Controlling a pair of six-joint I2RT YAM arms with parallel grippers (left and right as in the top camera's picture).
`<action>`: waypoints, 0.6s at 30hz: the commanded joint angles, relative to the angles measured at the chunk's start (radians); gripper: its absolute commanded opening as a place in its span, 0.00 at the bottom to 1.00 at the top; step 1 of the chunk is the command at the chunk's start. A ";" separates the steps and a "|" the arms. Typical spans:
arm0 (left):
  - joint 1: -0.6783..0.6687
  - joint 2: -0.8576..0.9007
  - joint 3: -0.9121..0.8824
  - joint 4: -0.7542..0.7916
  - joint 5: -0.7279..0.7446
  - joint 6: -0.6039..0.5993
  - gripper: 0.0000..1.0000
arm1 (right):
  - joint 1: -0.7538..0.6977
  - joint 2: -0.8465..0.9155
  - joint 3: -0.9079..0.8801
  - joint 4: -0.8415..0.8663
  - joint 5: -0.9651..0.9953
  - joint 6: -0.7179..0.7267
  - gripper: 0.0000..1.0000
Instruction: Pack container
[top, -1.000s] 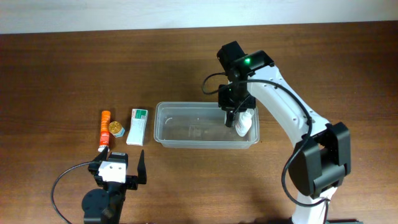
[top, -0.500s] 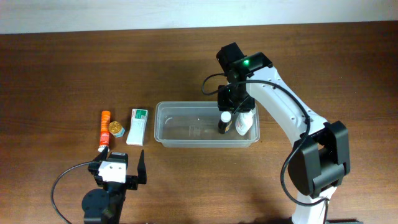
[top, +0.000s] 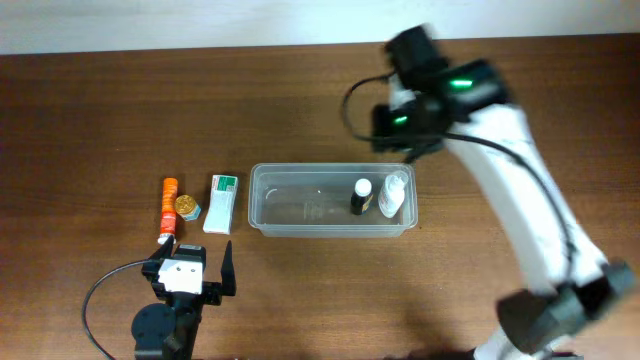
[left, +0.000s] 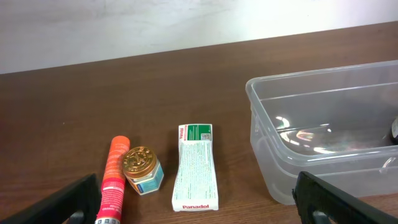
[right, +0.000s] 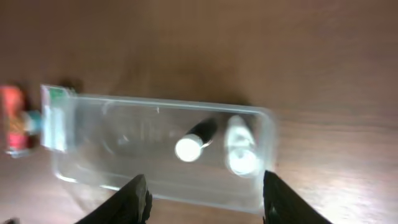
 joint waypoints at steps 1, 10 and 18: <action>-0.006 -0.009 -0.005 0.004 0.018 0.016 0.99 | -0.134 -0.105 0.040 -0.032 0.008 -0.001 0.53; -0.006 -0.009 -0.005 0.065 0.029 0.017 0.99 | -0.481 -0.205 0.040 -0.070 -0.063 0.016 0.98; -0.005 -0.006 0.029 0.164 0.040 0.016 0.99 | -0.536 -0.195 0.039 -0.072 -0.060 0.016 0.98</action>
